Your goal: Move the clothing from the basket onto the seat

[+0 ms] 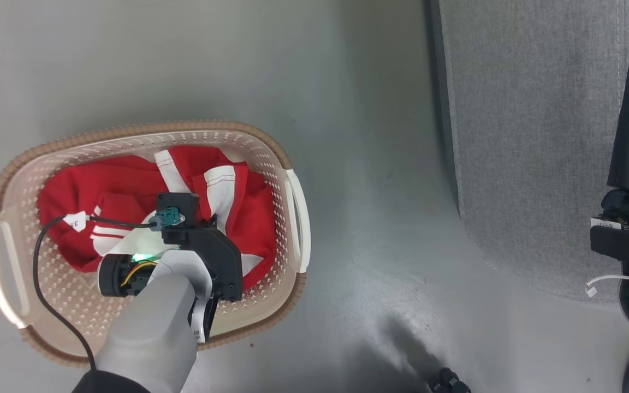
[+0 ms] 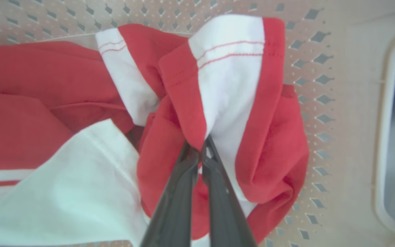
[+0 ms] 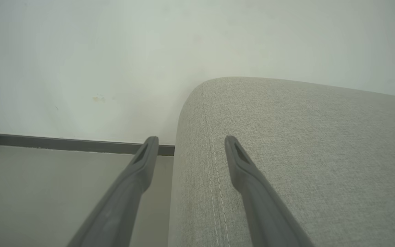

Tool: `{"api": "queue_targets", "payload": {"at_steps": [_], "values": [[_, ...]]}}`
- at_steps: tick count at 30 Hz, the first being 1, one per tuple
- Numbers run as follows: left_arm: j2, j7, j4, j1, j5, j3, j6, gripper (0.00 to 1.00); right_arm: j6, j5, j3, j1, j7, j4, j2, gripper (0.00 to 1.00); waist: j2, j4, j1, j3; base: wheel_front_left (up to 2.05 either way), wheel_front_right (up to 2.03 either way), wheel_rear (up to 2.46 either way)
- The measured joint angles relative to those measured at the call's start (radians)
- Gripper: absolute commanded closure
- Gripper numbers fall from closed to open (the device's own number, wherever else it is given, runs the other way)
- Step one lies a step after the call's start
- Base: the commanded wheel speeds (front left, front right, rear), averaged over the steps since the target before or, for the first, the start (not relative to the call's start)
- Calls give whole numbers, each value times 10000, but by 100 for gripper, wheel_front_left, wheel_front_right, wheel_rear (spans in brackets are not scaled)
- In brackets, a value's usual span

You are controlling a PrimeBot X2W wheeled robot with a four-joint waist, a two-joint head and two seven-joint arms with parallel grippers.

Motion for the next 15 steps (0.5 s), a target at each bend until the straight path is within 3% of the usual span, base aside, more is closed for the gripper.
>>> {"api": "queue_targets", "payload": {"at_steps": [15], "values": [[-29, -1110, -453, 685, -502, -293, -255, 100, 288, -88, 82, 9, 0, 1377, -38, 0, 0, 653, -1, -1462, 0, 0, 0]]}}
